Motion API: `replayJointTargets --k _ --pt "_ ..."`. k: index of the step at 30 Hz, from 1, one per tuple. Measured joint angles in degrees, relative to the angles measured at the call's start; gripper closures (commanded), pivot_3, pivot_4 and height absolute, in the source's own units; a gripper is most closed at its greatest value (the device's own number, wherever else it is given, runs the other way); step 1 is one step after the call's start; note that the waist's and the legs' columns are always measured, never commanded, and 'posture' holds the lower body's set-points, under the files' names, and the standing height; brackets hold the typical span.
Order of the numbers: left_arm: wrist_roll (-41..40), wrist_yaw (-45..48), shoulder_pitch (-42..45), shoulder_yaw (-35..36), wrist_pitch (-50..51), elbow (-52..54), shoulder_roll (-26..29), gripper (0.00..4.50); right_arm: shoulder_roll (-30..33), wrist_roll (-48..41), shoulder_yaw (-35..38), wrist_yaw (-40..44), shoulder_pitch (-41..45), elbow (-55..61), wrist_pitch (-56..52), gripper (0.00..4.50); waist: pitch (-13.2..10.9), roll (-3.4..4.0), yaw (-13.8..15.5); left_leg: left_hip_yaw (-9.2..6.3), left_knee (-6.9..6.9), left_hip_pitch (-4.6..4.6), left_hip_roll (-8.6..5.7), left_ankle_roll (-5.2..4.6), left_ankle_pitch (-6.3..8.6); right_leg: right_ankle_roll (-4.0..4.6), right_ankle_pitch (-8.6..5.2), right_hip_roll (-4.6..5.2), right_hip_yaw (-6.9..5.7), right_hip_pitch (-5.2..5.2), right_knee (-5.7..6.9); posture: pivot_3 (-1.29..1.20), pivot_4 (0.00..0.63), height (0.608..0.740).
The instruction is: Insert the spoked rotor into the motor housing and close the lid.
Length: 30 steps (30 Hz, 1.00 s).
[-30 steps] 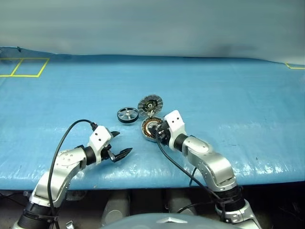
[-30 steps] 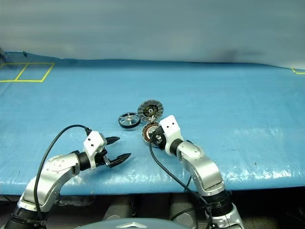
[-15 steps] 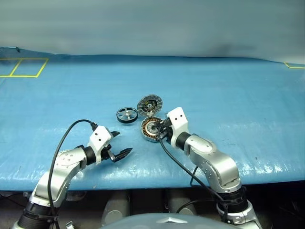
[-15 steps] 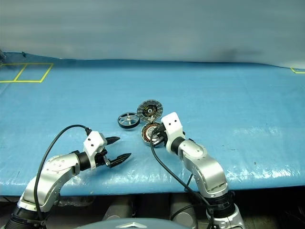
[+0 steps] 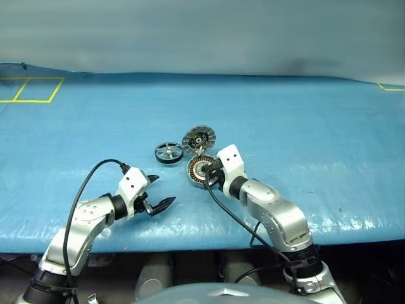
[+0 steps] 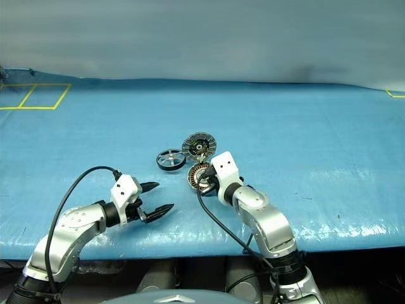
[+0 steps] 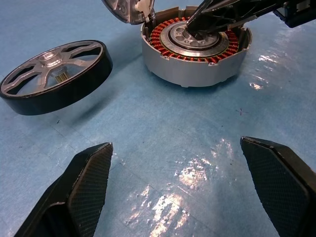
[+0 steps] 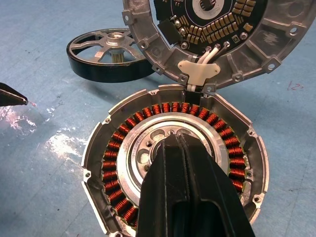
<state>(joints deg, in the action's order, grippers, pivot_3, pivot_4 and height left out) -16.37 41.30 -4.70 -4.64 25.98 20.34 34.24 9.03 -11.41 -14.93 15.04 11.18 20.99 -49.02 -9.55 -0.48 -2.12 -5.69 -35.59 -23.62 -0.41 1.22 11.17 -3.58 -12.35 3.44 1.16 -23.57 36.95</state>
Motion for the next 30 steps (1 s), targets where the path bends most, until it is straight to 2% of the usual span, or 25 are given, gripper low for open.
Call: replayJointTargets --k 30 --pt "0.0 -0.1 0.0 0.0 0.1 0.0 0.0 0.00 -0.5 1.1 -1.5 0.1 0.8 -1.3 0.7 4.47 0.0 -0.01 -0.1 0.00 0.00 0.03 0.01 0.00 0.00 0.00 0.00 -0.01 0.00 0.02 0.01 0.00 0.150 0.740"
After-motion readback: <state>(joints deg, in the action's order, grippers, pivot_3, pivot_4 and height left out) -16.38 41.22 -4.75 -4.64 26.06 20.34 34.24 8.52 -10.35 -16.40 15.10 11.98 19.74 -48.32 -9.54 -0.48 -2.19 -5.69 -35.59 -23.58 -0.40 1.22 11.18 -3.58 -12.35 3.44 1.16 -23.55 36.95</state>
